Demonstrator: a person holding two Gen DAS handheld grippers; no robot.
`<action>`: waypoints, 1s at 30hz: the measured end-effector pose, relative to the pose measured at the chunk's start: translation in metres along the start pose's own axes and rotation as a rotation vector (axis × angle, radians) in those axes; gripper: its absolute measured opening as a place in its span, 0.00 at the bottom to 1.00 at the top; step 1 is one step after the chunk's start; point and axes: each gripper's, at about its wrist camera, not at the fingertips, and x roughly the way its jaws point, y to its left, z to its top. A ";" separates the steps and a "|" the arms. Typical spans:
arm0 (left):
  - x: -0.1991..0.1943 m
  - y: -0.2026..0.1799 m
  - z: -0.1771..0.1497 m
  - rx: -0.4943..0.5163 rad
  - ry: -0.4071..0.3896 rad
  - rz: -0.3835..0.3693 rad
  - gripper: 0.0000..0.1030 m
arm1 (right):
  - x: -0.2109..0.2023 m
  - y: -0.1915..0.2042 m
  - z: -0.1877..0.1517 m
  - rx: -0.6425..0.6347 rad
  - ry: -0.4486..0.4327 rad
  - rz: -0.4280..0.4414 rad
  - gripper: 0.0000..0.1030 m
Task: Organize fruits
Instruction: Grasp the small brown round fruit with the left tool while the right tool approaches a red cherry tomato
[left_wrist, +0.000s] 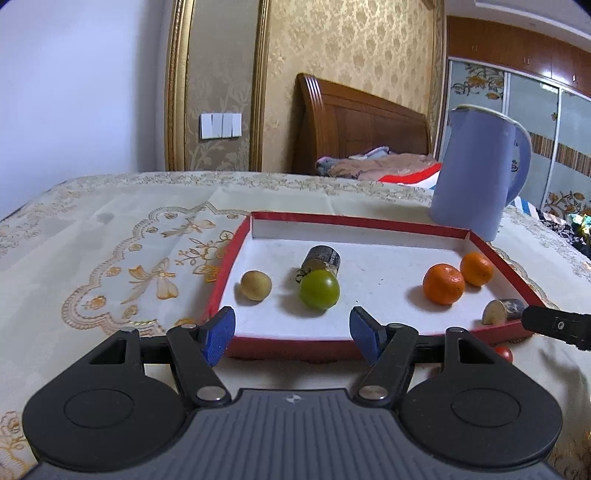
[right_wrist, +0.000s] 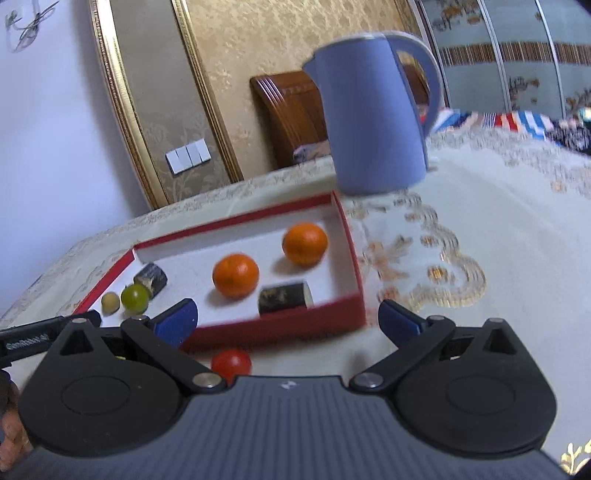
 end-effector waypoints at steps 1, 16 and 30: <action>-0.003 0.001 -0.003 0.005 0.002 -0.001 0.67 | -0.002 -0.006 -0.001 0.036 -0.007 0.015 1.00; 0.001 -0.015 -0.010 0.048 0.086 -0.092 0.67 | 0.006 -0.011 -0.001 0.063 0.043 -0.005 1.00; 0.002 -0.027 -0.007 0.040 0.105 -0.152 0.67 | 0.008 -0.011 -0.002 0.065 0.054 -0.007 1.00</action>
